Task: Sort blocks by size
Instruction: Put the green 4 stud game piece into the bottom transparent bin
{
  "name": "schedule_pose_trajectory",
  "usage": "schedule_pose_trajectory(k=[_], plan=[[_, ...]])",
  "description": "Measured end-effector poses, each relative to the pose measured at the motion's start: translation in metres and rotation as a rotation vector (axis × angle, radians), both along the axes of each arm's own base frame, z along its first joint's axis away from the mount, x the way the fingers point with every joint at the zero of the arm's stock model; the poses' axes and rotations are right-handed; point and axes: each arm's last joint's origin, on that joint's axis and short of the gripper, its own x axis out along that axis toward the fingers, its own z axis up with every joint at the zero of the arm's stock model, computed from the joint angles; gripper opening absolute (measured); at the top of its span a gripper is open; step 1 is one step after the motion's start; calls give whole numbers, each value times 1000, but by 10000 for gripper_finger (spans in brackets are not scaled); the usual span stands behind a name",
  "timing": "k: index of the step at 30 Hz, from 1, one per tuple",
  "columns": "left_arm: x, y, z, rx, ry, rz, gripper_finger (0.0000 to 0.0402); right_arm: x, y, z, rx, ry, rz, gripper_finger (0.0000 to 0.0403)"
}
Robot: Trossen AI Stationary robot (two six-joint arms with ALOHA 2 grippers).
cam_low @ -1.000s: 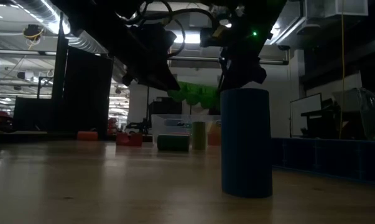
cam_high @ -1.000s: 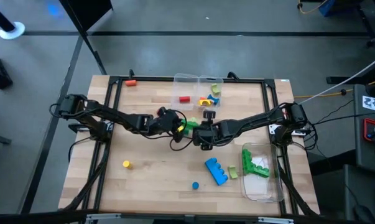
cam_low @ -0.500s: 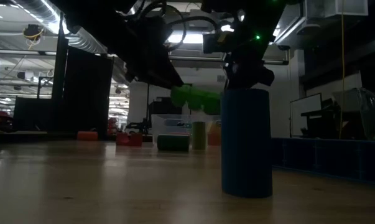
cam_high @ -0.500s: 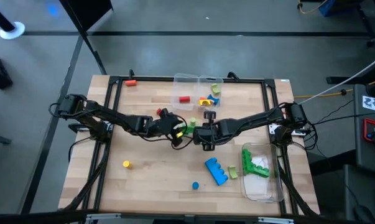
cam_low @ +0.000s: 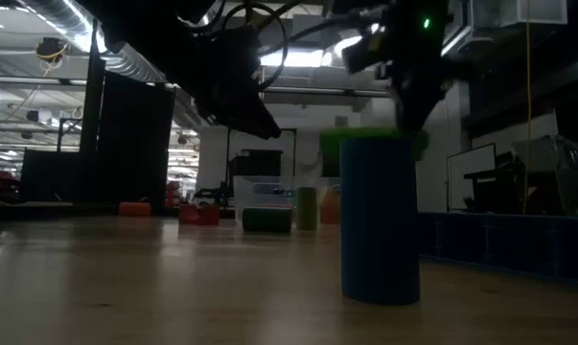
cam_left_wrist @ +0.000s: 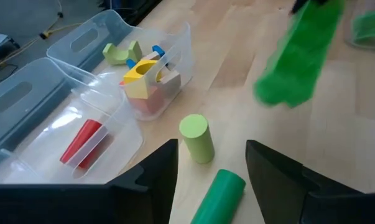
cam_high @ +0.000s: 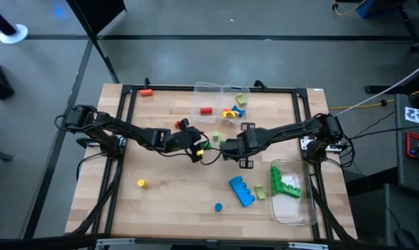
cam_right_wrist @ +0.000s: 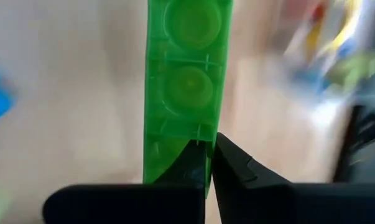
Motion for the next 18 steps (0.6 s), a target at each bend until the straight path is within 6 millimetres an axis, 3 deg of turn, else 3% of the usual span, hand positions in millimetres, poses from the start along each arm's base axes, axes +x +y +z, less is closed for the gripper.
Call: schedule_pose_trajectory(k=[7,12,18], plan=[[0,0,0,1,6,0,171,-16,19,30,241,150,-135,16],[0,0,-1,1,8,0,170,-24,42,43,375,145,-190,12],[-2,1,-3,3,34,1,170,-40,76,40,368,169,-205,17]])
